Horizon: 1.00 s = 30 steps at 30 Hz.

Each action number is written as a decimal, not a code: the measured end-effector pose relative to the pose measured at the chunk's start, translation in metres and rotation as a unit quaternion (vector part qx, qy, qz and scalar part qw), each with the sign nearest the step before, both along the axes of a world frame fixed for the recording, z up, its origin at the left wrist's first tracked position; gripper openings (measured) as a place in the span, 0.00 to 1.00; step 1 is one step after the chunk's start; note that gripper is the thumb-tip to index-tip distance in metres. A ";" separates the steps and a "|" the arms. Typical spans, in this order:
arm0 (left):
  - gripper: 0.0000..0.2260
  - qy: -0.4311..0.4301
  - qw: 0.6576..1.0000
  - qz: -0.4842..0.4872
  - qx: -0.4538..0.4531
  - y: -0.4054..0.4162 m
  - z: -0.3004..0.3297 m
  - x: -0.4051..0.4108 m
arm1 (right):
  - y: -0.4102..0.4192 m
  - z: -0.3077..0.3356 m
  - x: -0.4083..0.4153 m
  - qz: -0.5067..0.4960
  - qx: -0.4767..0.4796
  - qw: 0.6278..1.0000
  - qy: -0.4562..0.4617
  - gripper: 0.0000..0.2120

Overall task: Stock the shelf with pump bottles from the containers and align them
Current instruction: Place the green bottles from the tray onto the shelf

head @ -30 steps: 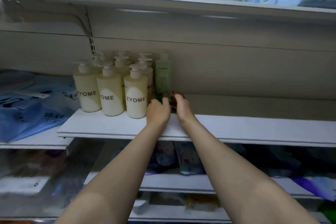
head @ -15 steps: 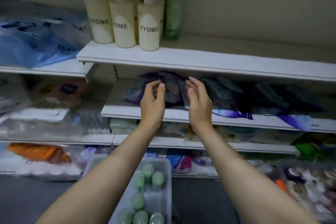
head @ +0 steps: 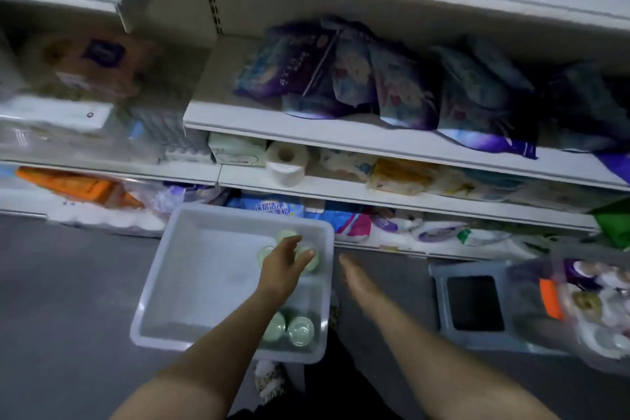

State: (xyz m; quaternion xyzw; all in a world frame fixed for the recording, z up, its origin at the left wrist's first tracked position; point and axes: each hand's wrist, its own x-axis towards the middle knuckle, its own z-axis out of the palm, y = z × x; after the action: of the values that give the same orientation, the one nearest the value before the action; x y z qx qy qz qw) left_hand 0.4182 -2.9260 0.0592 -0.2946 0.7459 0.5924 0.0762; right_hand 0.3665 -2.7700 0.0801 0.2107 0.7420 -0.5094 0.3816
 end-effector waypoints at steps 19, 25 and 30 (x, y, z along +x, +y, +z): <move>0.21 -0.021 0.992 -0.068 -0.106 0.009 -0.060 -0.020 | -0.008 -0.093 -0.016 -0.024 0.014 0.988 -0.153 0.24; 0.20 -0.027 0.988 -0.085 -0.123 0.009 -0.063 -0.016 | -0.007 -0.095 -0.020 0.005 0.012 0.987 -0.162 0.24; 0.18 -0.030 0.982 -0.087 -0.163 0.012 -0.066 -0.014 | -0.007 -0.092 -0.019 0.005 0.002 0.987 -0.160 0.23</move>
State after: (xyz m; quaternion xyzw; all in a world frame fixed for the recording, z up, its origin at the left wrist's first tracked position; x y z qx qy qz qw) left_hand 0.4040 -2.9145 -0.0064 -0.2551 0.8524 0.4451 0.1010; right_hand 0.3478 -2.7769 -0.0123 0.2865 0.6736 -0.4655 0.4974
